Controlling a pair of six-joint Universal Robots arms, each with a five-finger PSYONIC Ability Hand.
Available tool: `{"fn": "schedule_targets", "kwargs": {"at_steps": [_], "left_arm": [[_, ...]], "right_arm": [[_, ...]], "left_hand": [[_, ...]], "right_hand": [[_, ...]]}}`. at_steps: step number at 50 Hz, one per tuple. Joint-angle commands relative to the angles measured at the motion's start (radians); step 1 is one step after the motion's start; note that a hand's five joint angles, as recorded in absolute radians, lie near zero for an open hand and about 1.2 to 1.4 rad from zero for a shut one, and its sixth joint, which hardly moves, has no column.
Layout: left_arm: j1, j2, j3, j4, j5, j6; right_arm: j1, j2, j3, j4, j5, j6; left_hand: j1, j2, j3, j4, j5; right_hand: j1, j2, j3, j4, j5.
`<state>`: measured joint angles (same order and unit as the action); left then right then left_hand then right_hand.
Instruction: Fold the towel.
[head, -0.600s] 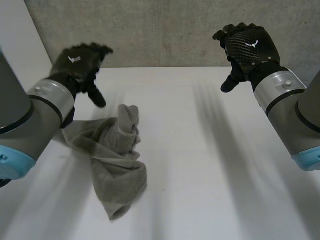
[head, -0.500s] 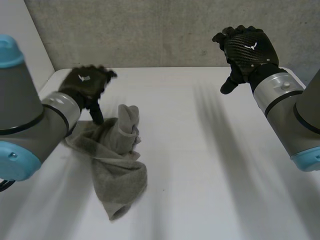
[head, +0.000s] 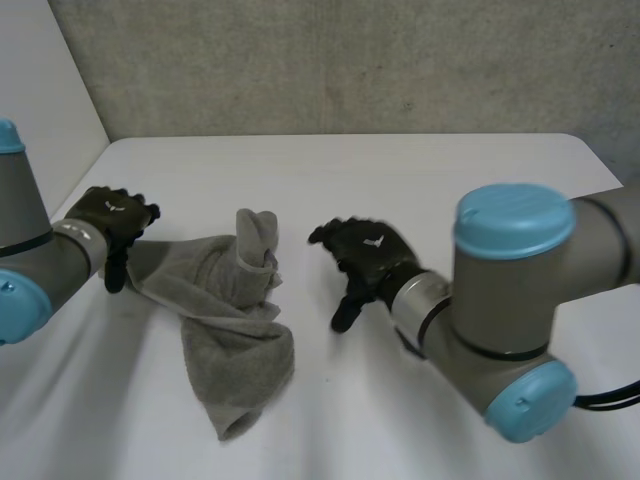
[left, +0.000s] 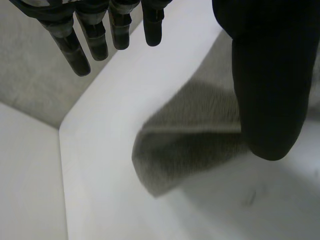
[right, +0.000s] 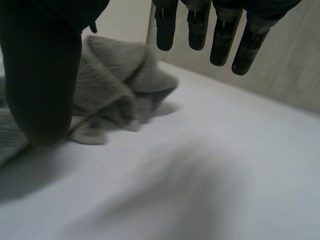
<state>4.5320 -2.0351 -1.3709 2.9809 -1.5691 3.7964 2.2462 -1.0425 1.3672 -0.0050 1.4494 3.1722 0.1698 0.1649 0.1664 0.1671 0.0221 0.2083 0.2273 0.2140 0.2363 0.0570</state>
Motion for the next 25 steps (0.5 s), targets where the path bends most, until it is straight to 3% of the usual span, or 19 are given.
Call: {"fn": "schedule_targets", "kwargs": {"at_steps": [1,14,23,25], "left_arm": [[0.053,-0.031,-0.086,0.093,0.041,0.0],[0.059,-0.12,-0.139,0.343,0.095,-0.006],[0.058,-0.163,-0.131,0.398,0.13,-0.007],[0.058,-0.166,-0.129,0.423,0.15,-0.009]], "right_arm": [[0.035,0.108,-0.062,-0.001,-0.101,0.314],[0.058,0.228,-0.128,0.0,-0.147,0.583],[0.064,0.269,-0.145,-0.001,-0.145,0.601],[0.065,0.279,-0.146,-0.001,-0.144,0.598]], "left_hand": [[0.014,0.019,0.018,0.017,-0.012],[0.029,0.034,0.032,0.032,0.002],[0.067,0.072,0.071,0.07,0.04],[0.236,0.241,0.239,0.239,0.209]], "right_hand": [[-0.026,-0.045,-0.032,-0.054,-0.05],[0.176,0.157,0.17,0.148,0.153],[0.396,0.377,0.391,0.368,0.373],[0.51,0.491,0.504,0.482,0.487]]}}
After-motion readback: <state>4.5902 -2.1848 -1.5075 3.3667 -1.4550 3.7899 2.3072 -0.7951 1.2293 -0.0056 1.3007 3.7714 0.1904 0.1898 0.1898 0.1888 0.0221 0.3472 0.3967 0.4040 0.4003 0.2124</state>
